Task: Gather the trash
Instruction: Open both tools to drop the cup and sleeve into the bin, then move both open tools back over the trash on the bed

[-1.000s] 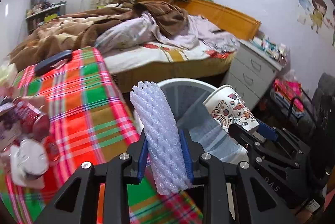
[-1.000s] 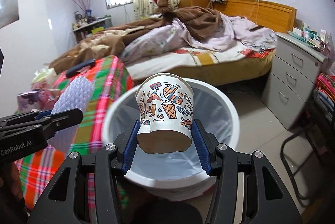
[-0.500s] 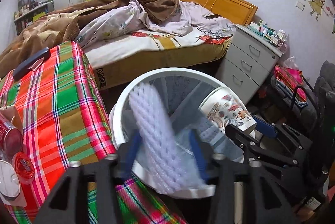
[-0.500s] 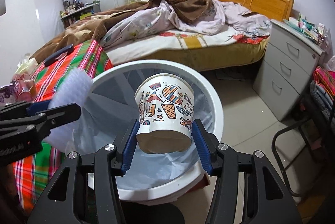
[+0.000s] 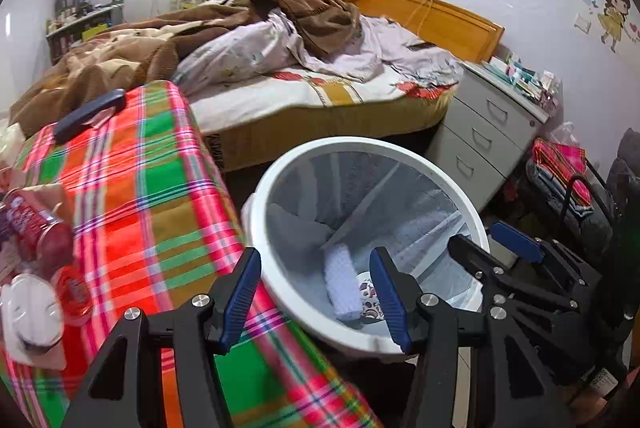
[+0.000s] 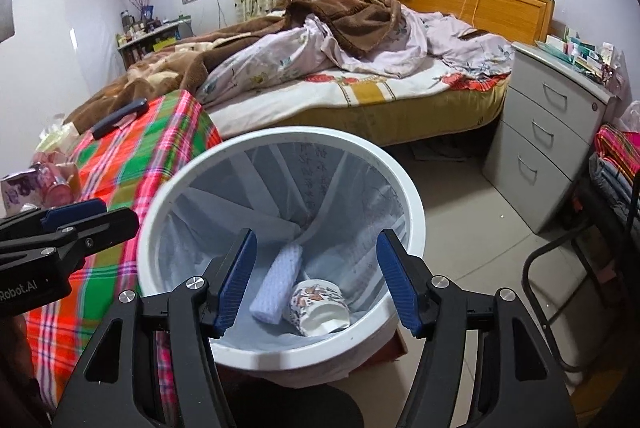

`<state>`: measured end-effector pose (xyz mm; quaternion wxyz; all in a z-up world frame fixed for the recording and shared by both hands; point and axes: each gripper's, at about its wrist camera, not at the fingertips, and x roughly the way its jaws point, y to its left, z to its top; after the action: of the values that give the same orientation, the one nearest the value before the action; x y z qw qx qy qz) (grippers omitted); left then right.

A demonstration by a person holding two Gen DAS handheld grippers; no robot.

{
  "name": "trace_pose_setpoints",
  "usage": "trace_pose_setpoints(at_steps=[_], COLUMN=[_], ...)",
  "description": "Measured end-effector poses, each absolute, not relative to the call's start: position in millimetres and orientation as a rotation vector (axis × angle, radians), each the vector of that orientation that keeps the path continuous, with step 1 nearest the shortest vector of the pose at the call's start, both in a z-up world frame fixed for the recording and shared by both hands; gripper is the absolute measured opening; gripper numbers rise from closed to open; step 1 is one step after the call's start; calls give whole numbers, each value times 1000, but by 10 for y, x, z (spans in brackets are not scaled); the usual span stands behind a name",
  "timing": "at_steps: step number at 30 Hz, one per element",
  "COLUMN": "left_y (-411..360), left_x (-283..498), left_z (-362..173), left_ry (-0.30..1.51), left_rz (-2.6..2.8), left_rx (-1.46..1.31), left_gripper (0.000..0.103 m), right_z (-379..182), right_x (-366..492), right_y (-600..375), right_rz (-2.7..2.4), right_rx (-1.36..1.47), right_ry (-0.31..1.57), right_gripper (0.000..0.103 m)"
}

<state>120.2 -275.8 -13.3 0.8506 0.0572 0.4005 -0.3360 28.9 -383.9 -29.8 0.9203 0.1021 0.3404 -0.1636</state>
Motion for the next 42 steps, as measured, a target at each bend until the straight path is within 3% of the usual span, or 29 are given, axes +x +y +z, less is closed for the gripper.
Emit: trace_pose_setpoints(at_steps=[25, 42], left_y=[-884, 238], left_x=[952, 1185], left_z=[233, 6], left_ry=[710, 743], left_rz=[-328, -121], left_rx=[-21, -129], left_gripper=[56, 58], right_z=[-17, -71], right_x=[433, 833], right_y=[-2829, -1987], right_rz=[-87, 155], right_rx=[137, 74], right_ry=[598, 629], right_gripper=[64, 64])
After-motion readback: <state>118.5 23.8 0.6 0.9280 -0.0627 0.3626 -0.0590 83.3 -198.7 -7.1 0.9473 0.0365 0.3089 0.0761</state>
